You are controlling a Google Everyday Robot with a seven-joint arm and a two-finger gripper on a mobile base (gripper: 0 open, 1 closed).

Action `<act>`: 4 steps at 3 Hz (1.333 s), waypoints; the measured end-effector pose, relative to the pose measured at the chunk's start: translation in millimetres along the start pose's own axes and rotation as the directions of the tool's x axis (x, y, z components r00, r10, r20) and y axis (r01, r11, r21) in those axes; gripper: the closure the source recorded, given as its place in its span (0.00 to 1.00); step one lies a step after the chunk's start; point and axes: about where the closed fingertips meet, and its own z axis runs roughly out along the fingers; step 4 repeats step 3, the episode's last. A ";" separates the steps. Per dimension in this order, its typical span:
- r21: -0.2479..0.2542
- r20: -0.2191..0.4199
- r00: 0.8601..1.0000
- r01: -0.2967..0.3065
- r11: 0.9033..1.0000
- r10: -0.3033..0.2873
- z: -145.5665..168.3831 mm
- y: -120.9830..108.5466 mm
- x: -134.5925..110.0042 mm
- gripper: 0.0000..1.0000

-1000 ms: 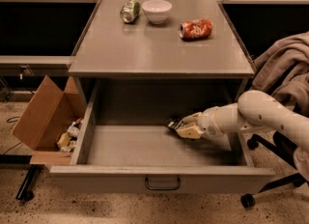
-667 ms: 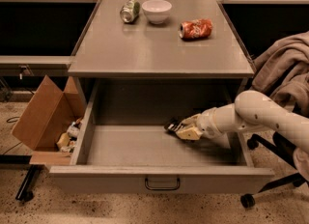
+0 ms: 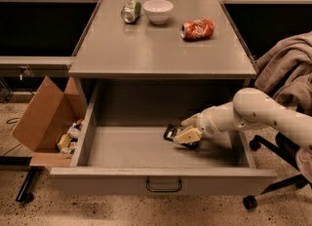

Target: Place rxbar chocolate into top drawer

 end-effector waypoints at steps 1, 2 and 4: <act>0.005 0.046 0.998 0.038 0.999 -0.039 -10.5 3.7 -22.9 0.00; 0.022 0.143 0.985 0.093 0.995 -0.095 -36.3 12.1 -57.0 0.00; 0.039 0.170 0.970 0.169 0.985 -0.173 -57.1 24.0 -80.3 0.00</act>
Offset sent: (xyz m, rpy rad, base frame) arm 0.0009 0.0155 0.1255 0.1801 -0.2619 0.0521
